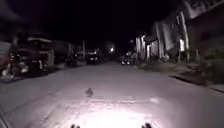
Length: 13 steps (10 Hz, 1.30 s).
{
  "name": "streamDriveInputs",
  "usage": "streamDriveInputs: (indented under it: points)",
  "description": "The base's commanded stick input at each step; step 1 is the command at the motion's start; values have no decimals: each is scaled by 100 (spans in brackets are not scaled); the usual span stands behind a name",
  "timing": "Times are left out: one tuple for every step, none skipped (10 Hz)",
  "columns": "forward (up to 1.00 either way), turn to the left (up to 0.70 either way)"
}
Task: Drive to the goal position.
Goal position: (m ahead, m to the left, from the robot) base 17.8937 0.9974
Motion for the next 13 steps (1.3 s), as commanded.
streamDriveInputs:
  points:
    - [85,0]
    - [85,0]
    - [85,0]
    - [85,0]
    - [85,0]
    - [85,0]
    - [85,0]
    - [85,-7]
    - [85,-34]
    - [85,-31]
    - [85,0]
    - [85,0]
    - [85,0]
